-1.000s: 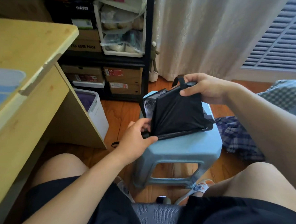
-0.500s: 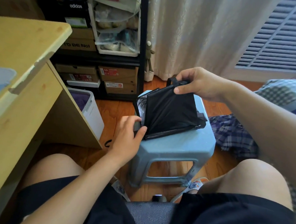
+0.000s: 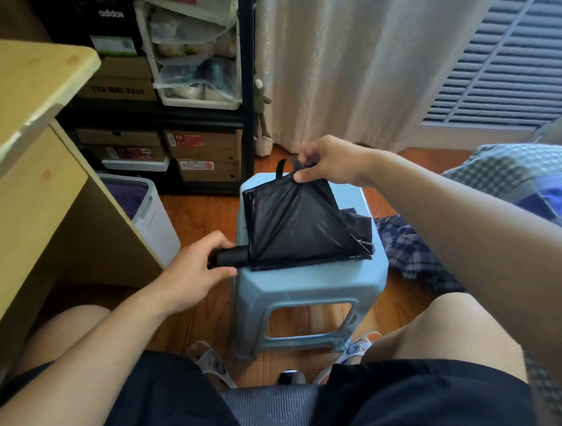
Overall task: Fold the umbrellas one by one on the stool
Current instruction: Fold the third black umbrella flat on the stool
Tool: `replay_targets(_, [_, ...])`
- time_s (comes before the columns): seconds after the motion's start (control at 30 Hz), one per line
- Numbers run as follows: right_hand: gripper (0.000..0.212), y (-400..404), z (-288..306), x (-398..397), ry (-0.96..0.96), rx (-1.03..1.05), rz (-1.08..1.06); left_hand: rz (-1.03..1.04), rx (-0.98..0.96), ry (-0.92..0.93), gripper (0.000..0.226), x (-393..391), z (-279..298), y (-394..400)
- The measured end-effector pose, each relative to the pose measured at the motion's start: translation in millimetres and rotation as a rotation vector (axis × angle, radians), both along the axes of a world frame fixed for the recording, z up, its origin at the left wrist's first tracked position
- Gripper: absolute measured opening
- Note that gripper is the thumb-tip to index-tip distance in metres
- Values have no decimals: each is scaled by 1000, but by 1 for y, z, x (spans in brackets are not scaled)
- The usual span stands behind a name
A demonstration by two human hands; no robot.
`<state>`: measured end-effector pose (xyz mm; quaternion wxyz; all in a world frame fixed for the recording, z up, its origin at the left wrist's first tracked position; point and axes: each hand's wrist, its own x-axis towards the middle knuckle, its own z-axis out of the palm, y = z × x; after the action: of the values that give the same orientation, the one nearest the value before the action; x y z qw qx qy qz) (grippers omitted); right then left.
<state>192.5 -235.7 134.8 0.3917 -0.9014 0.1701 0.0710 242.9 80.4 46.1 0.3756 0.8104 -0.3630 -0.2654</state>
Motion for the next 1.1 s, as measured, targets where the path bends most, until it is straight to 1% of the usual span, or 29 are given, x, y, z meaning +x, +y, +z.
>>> replay_targets(0.07, [18,-5,-15,3,51,21,-21,17,-23,-30,31,0,-5,-2])
replay_targets(0.13, [11,-10,-27,3,39,114,-74,36,-6,-45,35,1,-10,-4])
replay_targets(0.2, [12,-13,-35,2,14,165,-125,37,43,58,37,0,-11,-5])
replay_targets(0.23, [13,-12,-38,2,8,143,-139,43,65,125,41,0,-12,-6])
replay_targets(0.27, [14,-12,-41,2,8,94,-143,62,75,151,46,0,-13,-7])
replay_targets(0.3, [16,-10,-42,2,14,26,-144,89,72,118,51,-1,-14,-9])
replay_targets(0.37, [23,-8,-43,2,-4,-129,-145,133,48,-21,60,-3,-13,-14])
replay_targets(0.43, [27,-9,-35,-8,-110,-184,-196,135,44,-101,63,-8,-9,-21])
replay_targets(0.47, [23,-9,-29,-19,-195,-163,-248,134,49,-125,61,-11,-8,-25])
replay_targets(0.57, [3,-16,-24,-77,-446,-67,-421,193,11,-228,43,-20,-12,-34])
replay_targets(0.6, [11,-18,-30,-102,-478,-79,-436,230,-5,-251,36,-23,-12,-37])
replay_targets(0.67, [25,-16,-50,-150,-455,-149,-327,304,-16,-264,30,-26,-9,-48])
replay_targets(0.7, [30,-13,-61,-168,-422,-196,-246,337,-5,-254,31,-27,-6,-55])
replay_targets(0.8, [46,-4,-86,-195,-332,-306,-66,425,107,-200,47,-25,5,-79])
replay_targets(0.87, [54,-3,-96,-194,-332,-425,37,483,168,-191,53,-21,9,-90])
replay_targets(0.93, [54,-5,-101,-188,-364,-473,85,532,181,-196,51,-17,11,-96])
replay_targets(1.0, [50,-5,-101,-183,-403,-479,91,561,185,-178,44,-17,15,-98])
replay_targets(1.1, [37,-6,-104,-182,-487,-478,90,517,239,-175,35,-17,18,-99])
